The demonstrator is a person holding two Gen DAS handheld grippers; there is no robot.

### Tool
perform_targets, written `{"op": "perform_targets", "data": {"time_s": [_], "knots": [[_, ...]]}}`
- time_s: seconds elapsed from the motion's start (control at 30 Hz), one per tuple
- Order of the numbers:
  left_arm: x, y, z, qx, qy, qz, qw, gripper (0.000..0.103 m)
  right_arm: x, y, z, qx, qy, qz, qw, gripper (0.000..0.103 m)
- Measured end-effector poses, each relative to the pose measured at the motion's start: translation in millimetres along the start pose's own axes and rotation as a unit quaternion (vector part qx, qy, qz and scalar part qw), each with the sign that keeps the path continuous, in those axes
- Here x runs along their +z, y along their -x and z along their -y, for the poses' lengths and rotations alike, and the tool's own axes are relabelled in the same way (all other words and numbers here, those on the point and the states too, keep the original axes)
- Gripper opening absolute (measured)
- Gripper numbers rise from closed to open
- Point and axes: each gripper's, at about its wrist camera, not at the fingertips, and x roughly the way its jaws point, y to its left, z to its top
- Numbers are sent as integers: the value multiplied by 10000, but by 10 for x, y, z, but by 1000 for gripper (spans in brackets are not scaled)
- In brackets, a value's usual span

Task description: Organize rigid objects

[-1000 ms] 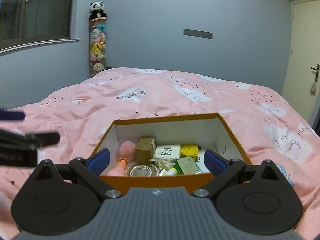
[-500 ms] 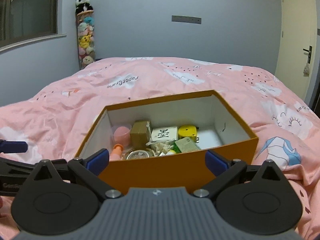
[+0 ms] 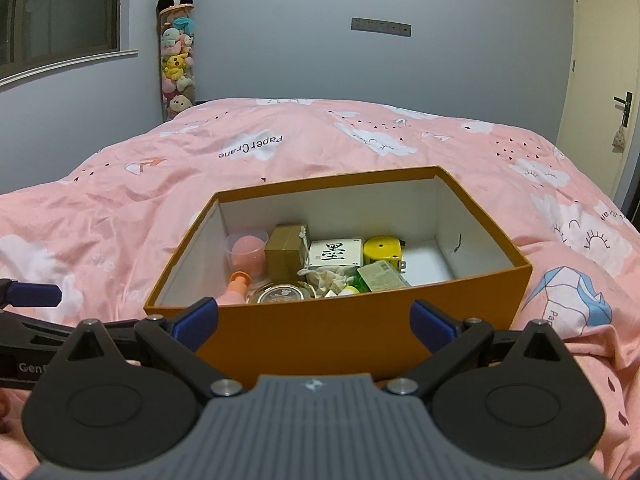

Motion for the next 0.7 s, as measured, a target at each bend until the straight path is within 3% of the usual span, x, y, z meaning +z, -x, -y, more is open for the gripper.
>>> {"op": "perform_targets", "data": {"time_s": [0.7], "knots": [[6, -19, -11, 42, -25, -45, 10000, 103, -9, -39, -4, 36, -10, -116, 9999, 100]]}}
